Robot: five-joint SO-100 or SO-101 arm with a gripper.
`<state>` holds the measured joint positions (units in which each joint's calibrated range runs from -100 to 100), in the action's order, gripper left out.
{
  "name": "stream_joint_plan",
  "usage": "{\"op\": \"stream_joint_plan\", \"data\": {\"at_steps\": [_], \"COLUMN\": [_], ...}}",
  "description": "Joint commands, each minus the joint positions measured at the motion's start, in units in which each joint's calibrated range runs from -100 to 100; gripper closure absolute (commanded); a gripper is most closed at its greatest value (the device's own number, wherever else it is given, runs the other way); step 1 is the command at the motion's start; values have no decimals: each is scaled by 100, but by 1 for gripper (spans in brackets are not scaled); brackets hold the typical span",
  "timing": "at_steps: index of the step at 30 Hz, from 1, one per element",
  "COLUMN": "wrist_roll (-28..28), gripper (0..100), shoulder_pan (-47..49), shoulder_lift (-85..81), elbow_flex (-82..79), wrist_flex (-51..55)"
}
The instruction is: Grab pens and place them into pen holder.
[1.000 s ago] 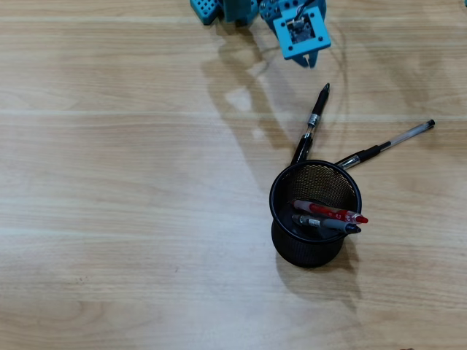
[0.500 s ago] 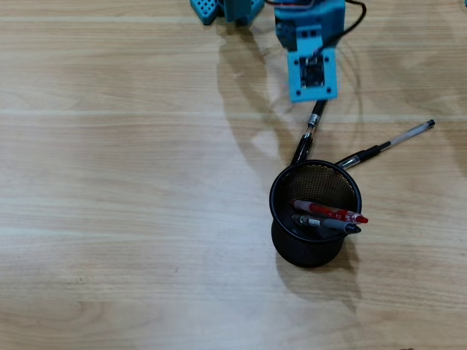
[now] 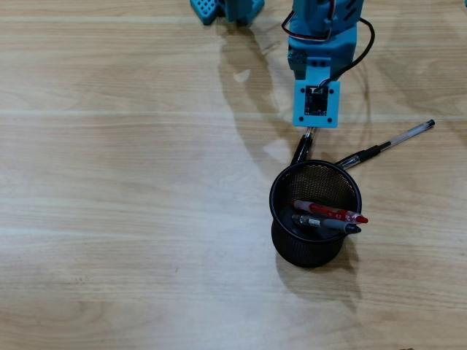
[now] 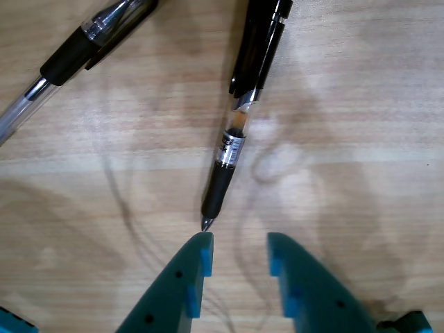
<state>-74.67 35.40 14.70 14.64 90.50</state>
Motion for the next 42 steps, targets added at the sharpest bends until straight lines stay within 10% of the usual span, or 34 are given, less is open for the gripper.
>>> {"op": "stream_joint_plan", "data": {"at_steps": [1,42], "wrist_roll": [-46,-57], "gripper": [80,77], "shoulder_pan": [104,-33], "shoulder_lift": [-22,2322], "elbow_flex": [337,1133], "wrist_flex": [-53,-1164]}}
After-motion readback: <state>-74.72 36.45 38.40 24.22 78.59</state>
